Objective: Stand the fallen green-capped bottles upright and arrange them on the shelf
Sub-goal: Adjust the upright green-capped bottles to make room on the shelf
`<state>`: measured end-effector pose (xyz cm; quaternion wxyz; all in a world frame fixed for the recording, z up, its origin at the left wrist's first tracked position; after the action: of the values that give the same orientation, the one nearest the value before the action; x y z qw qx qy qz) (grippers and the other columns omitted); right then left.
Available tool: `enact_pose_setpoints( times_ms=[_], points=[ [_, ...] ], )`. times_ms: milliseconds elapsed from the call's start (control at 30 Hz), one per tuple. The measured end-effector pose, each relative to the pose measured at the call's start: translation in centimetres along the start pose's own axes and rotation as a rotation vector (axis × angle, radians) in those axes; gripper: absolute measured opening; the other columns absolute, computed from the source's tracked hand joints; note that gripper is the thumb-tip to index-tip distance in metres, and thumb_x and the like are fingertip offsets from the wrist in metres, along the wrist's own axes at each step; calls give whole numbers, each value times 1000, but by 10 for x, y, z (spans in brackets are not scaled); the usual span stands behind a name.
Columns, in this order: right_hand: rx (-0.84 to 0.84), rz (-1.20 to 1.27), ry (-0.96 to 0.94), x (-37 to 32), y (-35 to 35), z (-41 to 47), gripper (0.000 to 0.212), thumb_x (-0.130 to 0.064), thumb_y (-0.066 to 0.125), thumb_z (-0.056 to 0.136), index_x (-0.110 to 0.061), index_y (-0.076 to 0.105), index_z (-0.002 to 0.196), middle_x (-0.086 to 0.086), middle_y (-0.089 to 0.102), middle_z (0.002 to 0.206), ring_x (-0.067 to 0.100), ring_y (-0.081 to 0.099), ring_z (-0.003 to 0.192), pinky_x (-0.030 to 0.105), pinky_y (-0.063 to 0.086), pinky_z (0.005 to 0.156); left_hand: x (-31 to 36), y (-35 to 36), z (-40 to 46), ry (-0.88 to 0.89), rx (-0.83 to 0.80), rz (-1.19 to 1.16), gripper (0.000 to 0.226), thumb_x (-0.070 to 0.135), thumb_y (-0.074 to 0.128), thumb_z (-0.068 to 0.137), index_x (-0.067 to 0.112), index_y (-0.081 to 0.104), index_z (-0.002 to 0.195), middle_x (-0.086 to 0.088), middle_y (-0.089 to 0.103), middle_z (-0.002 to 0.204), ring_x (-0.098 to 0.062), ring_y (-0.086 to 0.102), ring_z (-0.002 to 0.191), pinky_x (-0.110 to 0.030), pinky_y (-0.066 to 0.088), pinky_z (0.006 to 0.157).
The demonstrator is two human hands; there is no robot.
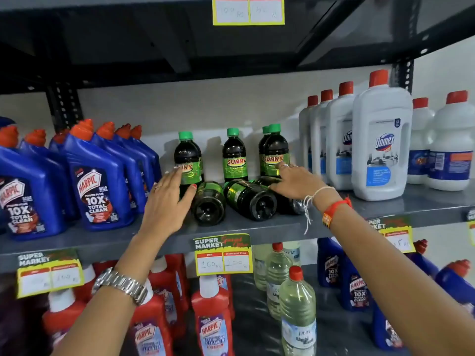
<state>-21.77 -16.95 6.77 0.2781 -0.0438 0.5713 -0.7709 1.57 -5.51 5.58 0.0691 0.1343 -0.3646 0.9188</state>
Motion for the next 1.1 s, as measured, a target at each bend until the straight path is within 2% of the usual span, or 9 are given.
enact_pose_setpoints(
  times_ms=[200, 333, 500, 633, 733, 867, 933, 1033, 1100],
  points=[
    [-258, 180, 89, 9, 9, 8, 63, -43, 54, 84, -9, 39, 135, 12, 42, 143, 29, 44, 127, 37, 37, 104, -34, 10, -21, -162, -165, 13, 50, 45, 34, 90, 24, 42, 134, -10, 49, 139, -30, 45, 125, -42, 38, 92],
    [-396, 235, 137, 14, 11, 11, 35, -46, 57, 81, -13, 59, 94, 9, 63, 100, 25, 59, 88, 33, 49, 83, -46, 24, -32, -208, -429, 200, 51, 53, 35, 86, 22, 48, 124, -13, 57, 125, -30, 54, 110, -39, 42, 81],
    [-445, 366, 199, 14, 15, 12, 32, -37, 64, 77, -11, 63, 94, 12, 66, 91, 26, 62, 82, 34, 52, 77, -43, 27, -36, -194, -502, 290, 57, 59, 26, 86, 25, 45, 128, -9, 50, 136, -28, 49, 119, -39, 37, 85],
    [-350, 417, 224, 19, 14, 15, 28, -33, 71, 71, -14, 62, 90, 11, 63, 103, 30, 59, 101, 41, 49, 93, -36, 27, -41, -51, -508, 454, 47, 48, 18, 91, 30, 41, 128, -5, 45, 140, -27, 47, 120, -36, 36, 77],
    [-261, 523, 233, 24, 8, 14, 28, -28, 78, 64, -15, 59, 80, 6, 63, 91, 21, 59, 84, 32, 49, 75, -30, 27, -46, 60, -539, 571, 40, 35, 18, 93, 35, 34, 130, -7, 40, 142, -30, 46, 120, -37, 40, 76],
    [-82, 708, 277, 37, -10, 12, 59, -23, 86, 48, -3, 59, 97, 16, 66, 93, 28, 67, 76, 32, 58, 66, -26, 26, -48, 99, -539, 668, 41, 28, 26, 95, 36, 26, 135, -8, 35, 145, -32, 44, 123, -41, 46, 84],
    [89, 849, 234, 39, -22, 10, 50, -18, 87, 44, -7, 62, 86, 12, 67, 85, 23, 66, 66, 29, 57, 56, -27, 29, -47, 99, -543, 664, 43, 26, 23, 94, 35, 25, 136, -8, 32, 148, -31, 41, 126, -41, 45, 88],
    [331, 885, 230, 47, -35, 4, 75, -25, 87, 38, -10, 56, 105, 8, 65, 100, 24, 65, 90, 42, 54, 85, -30, 28, -45, 41, -539, 607, 48, 26, 20, 92, 30, 26, 140, -3, 27, 152, -27, 36, 131, -40, 41, 94],
    [440, 831, 243, 52, -39, -5, 89, -33, 86, 35, -17, 48, 115, 5, 62, 109, 25, 60, 103, 44, 49, 93, -30, 27, -45, 6, -530, 581, 48, 26, 21, 93, 28, 26, 141, 0, 25, 153, -25, 34, 134, -38, 40, 95]
  ],
)
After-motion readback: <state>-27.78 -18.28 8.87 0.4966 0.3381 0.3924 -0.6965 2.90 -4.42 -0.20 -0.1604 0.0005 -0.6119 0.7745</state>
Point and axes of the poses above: each hand's wrist, its own z-axis towards the middle knuckle, its own y-axis out of the palm, x = y × z, the point moved 8 cm from there along z, towards the middle knuckle
